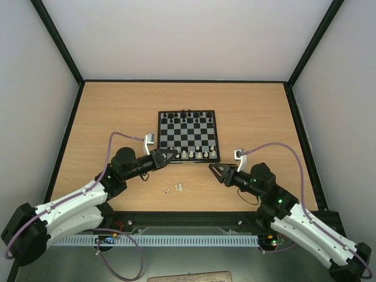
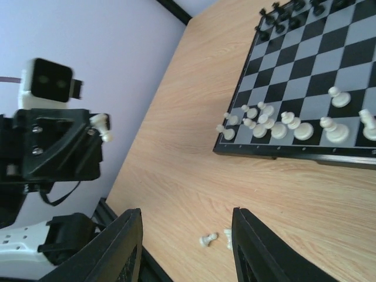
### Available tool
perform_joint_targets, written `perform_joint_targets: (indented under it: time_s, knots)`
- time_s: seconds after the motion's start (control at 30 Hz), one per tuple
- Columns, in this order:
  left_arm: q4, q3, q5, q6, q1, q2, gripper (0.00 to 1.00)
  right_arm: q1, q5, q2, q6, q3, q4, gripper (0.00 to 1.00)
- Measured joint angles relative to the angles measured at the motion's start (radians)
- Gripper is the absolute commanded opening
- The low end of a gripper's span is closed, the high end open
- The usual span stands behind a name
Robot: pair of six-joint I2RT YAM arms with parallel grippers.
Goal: Set up the chess pieces on the board
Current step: Pick up the chess piece at the center of the board, then adjust the chess piece.
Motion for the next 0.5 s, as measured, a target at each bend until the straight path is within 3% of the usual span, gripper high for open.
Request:
perform_joint_targets:
  time_s: [0.23,0.5]
  knots:
    - [0.112,-0.098,0.042,-0.182,0.034,0.015,0.1,-0.001,-0.122,0.123,0.082,-0.108,0.3,0.4]
    - [0.182,-0.117,0.04,-0.281,0.035,-0.016,0.1,-0.001,-0.195,0.327,0.151,-0.116,0.605,0.38]
